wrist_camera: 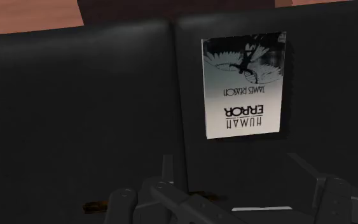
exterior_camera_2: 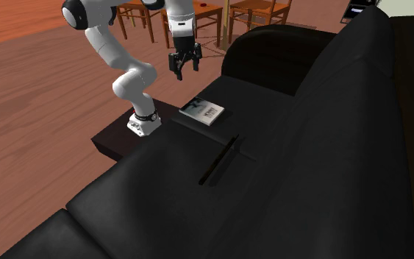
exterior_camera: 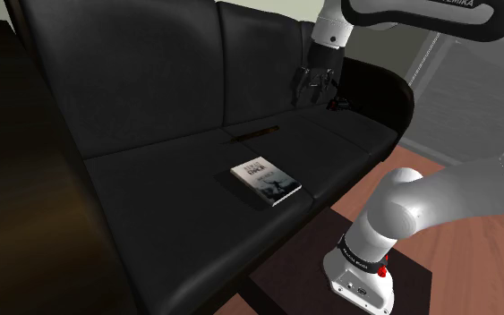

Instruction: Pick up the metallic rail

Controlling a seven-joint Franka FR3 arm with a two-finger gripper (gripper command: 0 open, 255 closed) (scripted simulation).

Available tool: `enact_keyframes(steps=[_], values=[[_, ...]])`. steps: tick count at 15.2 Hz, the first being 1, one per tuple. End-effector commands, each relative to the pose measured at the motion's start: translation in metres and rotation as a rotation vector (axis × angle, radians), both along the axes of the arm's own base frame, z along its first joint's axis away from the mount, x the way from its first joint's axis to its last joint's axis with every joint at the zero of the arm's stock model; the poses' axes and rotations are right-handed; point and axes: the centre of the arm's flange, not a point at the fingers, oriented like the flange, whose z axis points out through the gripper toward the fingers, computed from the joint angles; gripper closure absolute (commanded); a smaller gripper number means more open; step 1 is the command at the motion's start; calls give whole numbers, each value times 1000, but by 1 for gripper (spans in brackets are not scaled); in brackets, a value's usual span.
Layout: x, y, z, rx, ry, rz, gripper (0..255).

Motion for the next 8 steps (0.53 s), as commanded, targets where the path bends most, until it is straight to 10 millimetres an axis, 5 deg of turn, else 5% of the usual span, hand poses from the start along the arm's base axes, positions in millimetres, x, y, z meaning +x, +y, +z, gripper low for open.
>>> enact_keyframes(steps=[1, 8], values=[[0, 0, 0, 0, 0, 0, 0], [87, 6, -48, 23, 60, -410, 0]])
